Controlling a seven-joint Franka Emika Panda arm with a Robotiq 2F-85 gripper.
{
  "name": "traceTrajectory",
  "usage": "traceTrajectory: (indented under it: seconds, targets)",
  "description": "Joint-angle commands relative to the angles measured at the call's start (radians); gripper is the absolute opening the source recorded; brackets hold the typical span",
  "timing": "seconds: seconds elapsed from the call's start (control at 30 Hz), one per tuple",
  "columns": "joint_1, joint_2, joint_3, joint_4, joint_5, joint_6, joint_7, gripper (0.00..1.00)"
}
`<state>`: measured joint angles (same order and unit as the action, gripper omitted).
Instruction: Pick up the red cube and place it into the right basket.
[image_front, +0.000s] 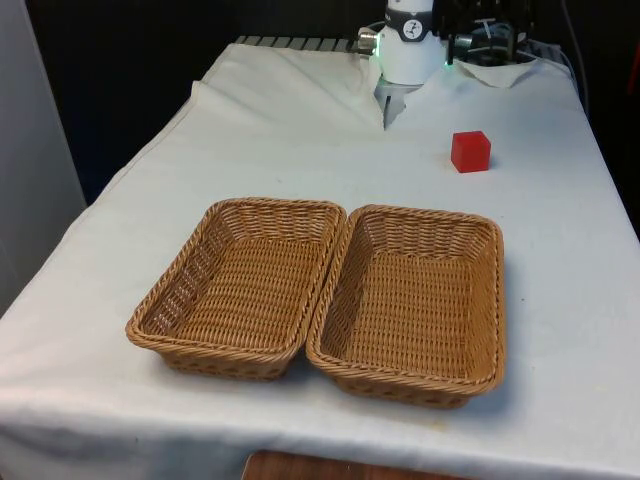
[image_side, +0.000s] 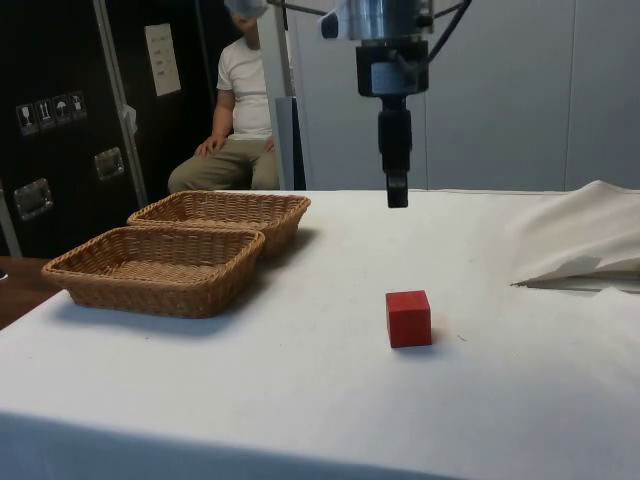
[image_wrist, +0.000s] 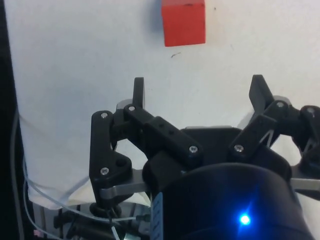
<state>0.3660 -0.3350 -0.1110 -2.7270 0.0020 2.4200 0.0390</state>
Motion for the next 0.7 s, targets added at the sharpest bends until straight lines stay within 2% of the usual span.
traceTrajectory:
  seconds: [0.0,0.13,0.2,0.27,0.43,0.47,0.53,0.67]
  targets:
    - [-0.006,-0.003,-0.009,-0.014,-0.005,0.021,-0.012,1.00]
    - [-0.013,0.011,-0.037,-0.039,-0.004,0.054,-0.044,1.00]
    - [-0.012,0.015,-0.046,-0.046,0.000,0.059,-0.054,1.00]
    - [-0.016,0.023,-0.047,-0.058,-0.005,0.092,-0.054,1.00]
    - [-0.013,0.048,-0.046,-0.067,0.000,0.138,-0.052,1.00]
    - [-0.014,0.041,-0.048,-0.063,0.000,0.116,-0.057,1.00]
    - [-0.010,0.073,-0.041,-0.068,0.005,0.166,-0.049,1.00]
    - [-0.007,0.116,-0.034,-0.067,0.010,0.211,-0.047,1.00]
